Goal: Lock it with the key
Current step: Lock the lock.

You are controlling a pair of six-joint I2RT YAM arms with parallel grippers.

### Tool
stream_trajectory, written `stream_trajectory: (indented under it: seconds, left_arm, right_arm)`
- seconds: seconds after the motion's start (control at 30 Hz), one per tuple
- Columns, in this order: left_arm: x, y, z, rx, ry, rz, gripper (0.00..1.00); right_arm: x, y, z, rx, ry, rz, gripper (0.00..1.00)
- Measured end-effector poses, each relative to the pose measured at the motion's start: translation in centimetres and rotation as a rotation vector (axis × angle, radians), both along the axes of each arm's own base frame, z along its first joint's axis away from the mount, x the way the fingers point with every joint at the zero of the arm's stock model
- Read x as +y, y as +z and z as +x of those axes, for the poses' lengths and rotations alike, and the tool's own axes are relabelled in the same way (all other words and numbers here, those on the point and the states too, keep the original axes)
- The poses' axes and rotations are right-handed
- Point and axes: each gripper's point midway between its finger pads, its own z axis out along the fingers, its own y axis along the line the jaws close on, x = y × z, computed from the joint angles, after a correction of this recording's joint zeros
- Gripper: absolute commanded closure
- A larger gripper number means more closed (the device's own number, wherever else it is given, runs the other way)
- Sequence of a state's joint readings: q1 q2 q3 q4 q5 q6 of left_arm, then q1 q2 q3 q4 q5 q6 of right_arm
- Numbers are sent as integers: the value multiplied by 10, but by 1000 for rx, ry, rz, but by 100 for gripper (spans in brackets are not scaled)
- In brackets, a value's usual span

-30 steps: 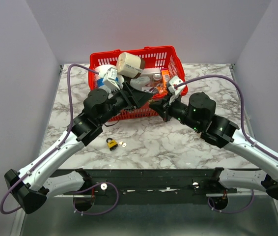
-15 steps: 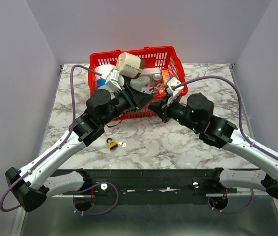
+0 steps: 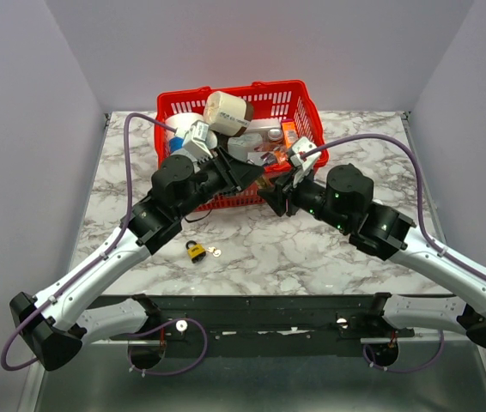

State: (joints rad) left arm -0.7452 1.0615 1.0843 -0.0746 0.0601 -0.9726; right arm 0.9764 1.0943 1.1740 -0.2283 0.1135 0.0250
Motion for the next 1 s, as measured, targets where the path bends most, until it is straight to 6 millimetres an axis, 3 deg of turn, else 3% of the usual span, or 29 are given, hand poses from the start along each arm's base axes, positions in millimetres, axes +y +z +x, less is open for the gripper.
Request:
stream_trajectory:
  seconds: [0.17,0.37,0.67,0.87,1.0]
  left_arm:
    - [9,6,2,-22,13,-1,100]
    - [9,14,-7,-42,-26,-20,100]
    - [5,9,-10,-28,-53,-30,100]
    - [4,9,-9,-12,-53,-41,100]
    - [3,7,-8,-4,-52,-42,100]
  right_arm:
    - [-7,3,-7,6,21,0,61]
    - [-12,3,-16,31,75,4,64]
    - [-7,-4,-22,47,131,-13,69]
    - [-1,-12,-20,58,140,-37,79]
    - [-1,-19,-12,48,113,-67,78]
